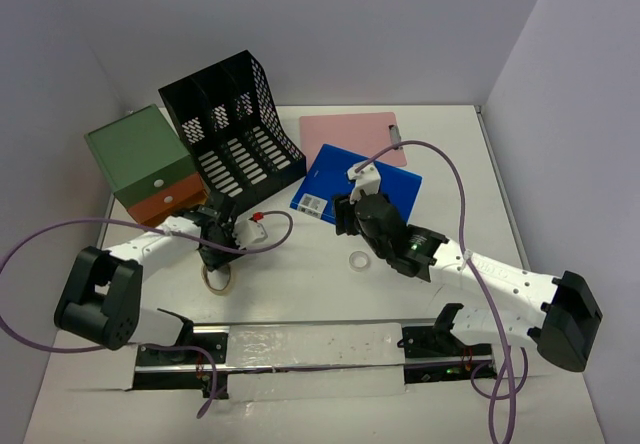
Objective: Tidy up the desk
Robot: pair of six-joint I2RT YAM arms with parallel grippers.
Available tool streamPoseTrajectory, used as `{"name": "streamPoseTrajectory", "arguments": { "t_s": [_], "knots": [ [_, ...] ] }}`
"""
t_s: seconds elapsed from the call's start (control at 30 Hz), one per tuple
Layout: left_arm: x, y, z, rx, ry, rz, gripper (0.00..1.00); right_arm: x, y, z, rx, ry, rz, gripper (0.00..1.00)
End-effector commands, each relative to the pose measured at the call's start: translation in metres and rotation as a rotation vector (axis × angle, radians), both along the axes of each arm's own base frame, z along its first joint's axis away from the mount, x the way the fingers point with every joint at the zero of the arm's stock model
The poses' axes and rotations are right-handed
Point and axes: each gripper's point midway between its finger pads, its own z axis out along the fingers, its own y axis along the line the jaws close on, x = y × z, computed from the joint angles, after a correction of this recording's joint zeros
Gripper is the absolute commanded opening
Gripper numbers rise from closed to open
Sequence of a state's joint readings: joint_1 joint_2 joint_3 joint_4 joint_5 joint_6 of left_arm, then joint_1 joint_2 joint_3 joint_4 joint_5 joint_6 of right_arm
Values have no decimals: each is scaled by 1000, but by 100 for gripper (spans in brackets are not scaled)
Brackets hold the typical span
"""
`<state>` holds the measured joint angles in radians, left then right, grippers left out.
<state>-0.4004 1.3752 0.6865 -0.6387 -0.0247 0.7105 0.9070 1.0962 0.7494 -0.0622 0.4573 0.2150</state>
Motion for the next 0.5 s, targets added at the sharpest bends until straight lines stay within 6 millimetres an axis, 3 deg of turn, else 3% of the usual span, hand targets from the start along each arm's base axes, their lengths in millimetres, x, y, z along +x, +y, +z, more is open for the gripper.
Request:
{"name": "streamPoseTrajectory", "arguments": {
  "t_s": [0.0, 0.1, 0.17, 0.33, 0.43, 0.47],
  "knots": [
    [-4, 6, -21, 40, 23, 7, 46, 6, -2, 8, 7, -24, -25, 66],
    [-8, 10, -31, 49, 15, 2, 29, 5, -4, 10, 13, -22, -29, 66],
    [-9, 5, -26, 15, 10, 19, 10, 3, -6, 12, 21, -16, -34, 66],
    [0, -6, 1, -65, -64, 59, 0, -5, -18, 4, 36, 34, -87, 66],
    [13, -10, 35, -109, -172, 90, 0, -12, -24, -5, 33, 81, -100, 66],
    [20, -13, 55, -145, -235, 102, 0, -15, -25, -9, 36, 99, -105, 66]
  ]
}}
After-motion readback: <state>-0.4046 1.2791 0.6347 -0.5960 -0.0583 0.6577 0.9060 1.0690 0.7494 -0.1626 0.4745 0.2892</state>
